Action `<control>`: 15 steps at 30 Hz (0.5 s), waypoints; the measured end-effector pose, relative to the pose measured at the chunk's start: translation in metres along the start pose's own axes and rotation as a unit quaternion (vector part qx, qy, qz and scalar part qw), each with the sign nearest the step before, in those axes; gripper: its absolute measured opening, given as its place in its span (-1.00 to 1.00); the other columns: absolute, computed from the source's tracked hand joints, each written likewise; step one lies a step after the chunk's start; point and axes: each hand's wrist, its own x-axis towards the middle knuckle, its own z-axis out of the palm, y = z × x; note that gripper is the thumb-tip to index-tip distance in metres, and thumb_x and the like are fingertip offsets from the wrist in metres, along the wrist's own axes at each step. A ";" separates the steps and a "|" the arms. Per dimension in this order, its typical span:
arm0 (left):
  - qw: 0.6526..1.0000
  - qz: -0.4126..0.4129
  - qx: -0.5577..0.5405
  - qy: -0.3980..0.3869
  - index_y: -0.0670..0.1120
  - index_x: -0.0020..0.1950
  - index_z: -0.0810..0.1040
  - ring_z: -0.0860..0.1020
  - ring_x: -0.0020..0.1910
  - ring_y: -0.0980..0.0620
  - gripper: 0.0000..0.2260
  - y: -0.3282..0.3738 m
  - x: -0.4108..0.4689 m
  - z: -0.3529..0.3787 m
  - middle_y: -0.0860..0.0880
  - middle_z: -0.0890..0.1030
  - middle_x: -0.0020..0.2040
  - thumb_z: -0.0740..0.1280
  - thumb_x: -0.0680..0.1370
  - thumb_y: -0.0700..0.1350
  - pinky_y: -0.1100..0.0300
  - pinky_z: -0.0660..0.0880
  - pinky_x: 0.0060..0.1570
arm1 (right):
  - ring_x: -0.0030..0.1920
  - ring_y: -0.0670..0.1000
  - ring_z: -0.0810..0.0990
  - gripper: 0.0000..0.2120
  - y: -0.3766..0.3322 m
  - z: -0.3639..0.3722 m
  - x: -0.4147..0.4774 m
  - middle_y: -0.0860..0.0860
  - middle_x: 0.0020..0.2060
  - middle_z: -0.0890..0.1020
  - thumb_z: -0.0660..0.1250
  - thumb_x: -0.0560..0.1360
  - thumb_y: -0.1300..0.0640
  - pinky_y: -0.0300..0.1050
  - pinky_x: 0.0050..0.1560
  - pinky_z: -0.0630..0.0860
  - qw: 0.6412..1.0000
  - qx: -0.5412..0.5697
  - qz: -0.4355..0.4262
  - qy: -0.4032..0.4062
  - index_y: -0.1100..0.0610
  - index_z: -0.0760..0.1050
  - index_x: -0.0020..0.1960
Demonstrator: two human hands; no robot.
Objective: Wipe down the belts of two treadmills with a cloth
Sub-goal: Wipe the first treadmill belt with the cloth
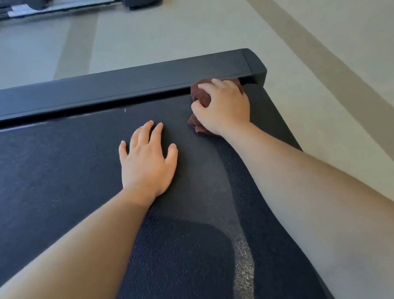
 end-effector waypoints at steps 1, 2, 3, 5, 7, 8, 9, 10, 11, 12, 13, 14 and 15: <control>1.000 -0.002 0.002 -0.001 0.01 0.48 0.19 0.10 0.48 -0.01 -0.48 0.000 0.000 0.000 0.01 0.19 0.50 0.05 0.55 0.14 -0.16 -0.02 0.43 | 0.32 0.05 0.33 -0.57 0.001 -0.002 -0.006 -0.04 0.30 0.46 0.17 0.48 -0.14 0.08 0.30 0.29 1.000 0.001 -0.006 -0.005 -0.07 0.44 0.31; 1.000 -0.002 0.004 -0.003 0.00 0.49 0.18 0.10 0.49 -0.02 -0.49 0.001 0.000 -0.001 0.00 0.19 0.51 0.05 0.56 0.14 -0.17 -0.02 0.43 | 0.35 0.06 0.31 -0.56 0.001 -0.005 -0.015 -0.03 0.34 0.43 0.17 0.48 -0.14 0.09 0.31 0.27 1.000 0.001 -0.012 -0.012 -0.07 0.42 0.33; 1.000 -0.001 0.005 -0.008 -0.01 0.49 0.18 0.09 0.49 -0.03 -0.49 0.002 -0.001 -0.003 -0.01 0.18 0.51 0.05 0.56 0.13 -0.17 -0.03 0.43 | 0.38 0.06 0.28 -0.55 0.003 -0.009 -0.026 -0.03 0.38 0.40 0.16 0.49 -0.15 0.10 0.34 0.24 1.000 0.000 -0.014 -0.019 -0.08 0.41 0.34; 1.000 0.002 0.007 -0.021 -0.03 0.50 0.16 0.06 0.50 -0.04 -0.49 0.005 -0.001 -0.005 -0.01 0.15 0.52 0.05 0.58 0.12 -0.18 -0.05 0.44 | 0.42 0.06 0.24 -0.54 0.008 -0.018 -0.055 -0.02 0.44 0.33 0.15 0.50 -0.17 0.13 0.38 0.20 0.999 -0.005 -0.013 -0.030 -0.10 0.39 0.36; 0.999 0.005 0.010 -0.037 -0.04 0.50 0.14 0.03 0.50 -0.04 -0.48 0.006 -0.003 -0.007 0.00 0.13 0.53 0.05 0.58 0.12 -0.18 -0.06 0.43 | 0.43 0.06 0.25 -0.53 0.017 -0.027 -0.089 -0.03 0.45 0.33 0.13 0.49 -0.19 0.15 0.39 0.20 1.000 -0.011 -0.013 -0.019 -0.11 0.39 0.36; 0.999 0.006 0.010 -0.043 -0.05 0.51 0.13 0.02 0.50 -0.03 -0.46 0.008 -0.003 -0.007 0.01 0.12 0.53 0.05 0.57 0.14 -0.19 -0.07 0.43 | 0.42 0.06 0.26 -0.52 0.022 -0.032 -0.106 -0.04 0.44 0.34 0.11 0.48 -0.20 0.14 0.39 0.20 1.000 -0.009 -0.012 -0.008 -0.12 0.39 0.36; 0.999 0.004 0.009 -0.046 -0.05 0.51 0.13 0.02 0.51 -0.03 -0.45 0.011 -0.003 -0.007 0.02 0.12 0.53 0.06 0.57 0.15 -0.20 -0.08 0.42 | 0.42 0.05 0.26 -0.51 0.027 -0.035 -0.117 -0.05 0.43 0.35 0.10 0.47 -0.21 0.13 0.39 0.20 1.000 -0.001 -0.008 0.000 -0.12 0.40 0.36; 0.999 0.000 0.006 -0.047 -0.05 0.51 0.13 0.01 0.51 -0.03 -0.44 0.014 -0.002 -0.007 0.03 0.12 0.53 0.06 0.56 0.17 -0.22 -0.09 0.41 | 0.43 0.04 0.26 -0.50 0.032 -0.038 -0.122 -0.06 0.43 0.36 0.09 0.47 -0.22 0.12 0.39 0.21 1.000 0.009 -0.004 0.004 -0.13 0.40 0.36; 0.999 -0.005 0.003 -0.048 -0.04 0.50 0.13 0.01 0.51 -0.03 -0.44 0.019 -0.002 -0.006 0.04 0.11 0.53 0.06 0.56 0.18 -0.25 -0.10 0.40 | 0.43 0.03 0.27 -0.50 0.035 -0.040 -0.120 -0.06 0.43 0.37 0.09 0.47 -0.22 0.11 0.39 0.22 1.000 0.016 -0.002 0.004 -0.13 0.40 0.36; 0.999 -0.008 0.000 -0.048 -0.04 0.50 0.13 0.00 0.51 -0.03 -0.44 0.024 0.000 -0.005 0.05 0.11 0.53 0.06 0.56 0.18 -0.28 -0.11 0.39 | 0.43 0.04 0.27 -0.51 0.038 -0.040 -0.113 -0.05 0.42 0.37 0.09 0.47 -0.21 0.10 0.38 0.23 1.000 0.016 0.000 0.003 -0.13 0.41 0.36; 0.999 -0.013 -0.002 -0.047 -0.03 0.50 0.13 0.00 0.51 -0.03 -0.44 0.028 0.001 -0.003 0.05 0.11 0.53 0.05 0.56 0.19 -0.31 -0.13 0.37 | 0.42 0.04 0.26 -0.52 0.040 -0.039 -0.102 -0.04 0.42 0.38 0.11 0.47 -0.20 0.10 0.38 0.23 1.000 0.010 0.003 0.003 -0.12 0.41 0.35; 0.999 -0.017 -0.002 -0.043 -0.02 0.50 0.13 -0.01 0.51 -0.03 -0.44 0.031 0.002 -0.001 0.06 0.11 0.53 0.05 0.55 0.19 -0.33 -0.13 0.36 | 0.42 0.05 0.27 -0.53 0.042 -0.037 -0.090 -0.03 0.41 0.39 0.13 0.48 -0.18 0.08 0.37 0.24 1.000 0.005 0.007 0.006 -0.11 0.42 0.35; 0.999 -0.018 0.001 -0.038 -0.01 0.50 0.13 0.00 0.50 -0.03 -0.44 0.033 0.003 0.001 0.06 0.12 0.52 0.04 0.55 0.20 -0.35 -0.13 0.35 | 0.41 0.06 0.28 -0.55 0.044 -0.035 -0.076 -0.02 0.39 0.41 0.15 0.48 -0.16 0.06 0.35 0.25 1.000 0.003 0.015 0.013 -0.10 0.43 0.34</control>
